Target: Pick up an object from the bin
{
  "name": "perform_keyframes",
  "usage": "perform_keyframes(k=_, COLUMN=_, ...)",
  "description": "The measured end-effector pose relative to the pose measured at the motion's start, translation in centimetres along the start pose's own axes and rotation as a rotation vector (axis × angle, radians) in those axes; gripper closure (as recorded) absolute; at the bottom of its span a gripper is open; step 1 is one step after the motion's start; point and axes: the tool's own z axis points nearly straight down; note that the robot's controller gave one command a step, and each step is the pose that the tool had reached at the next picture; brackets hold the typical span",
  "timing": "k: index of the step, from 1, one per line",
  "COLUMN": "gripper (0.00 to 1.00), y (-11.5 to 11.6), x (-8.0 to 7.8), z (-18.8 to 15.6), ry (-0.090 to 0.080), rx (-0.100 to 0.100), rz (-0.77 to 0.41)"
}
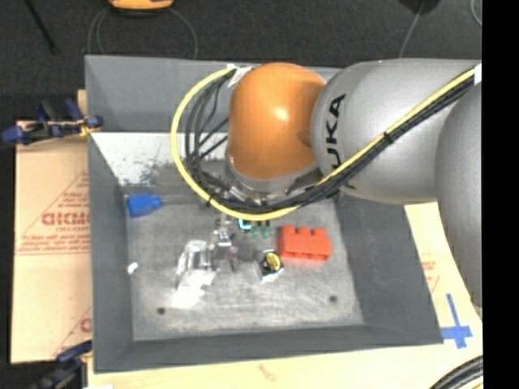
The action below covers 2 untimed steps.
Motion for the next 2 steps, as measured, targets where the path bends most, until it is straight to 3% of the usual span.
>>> perform_keyframes(k=1, gripper=0.00, y=0.9, x=0.5, z=5.9, ry=-0.016, rx=-0.003, rz=-0.380)
perform_keyframes(k=2, gripper=0.00, y=-2.6, x=-1.1, z=8.1, ry=0.038, rx=0.029, rz=-0.996)
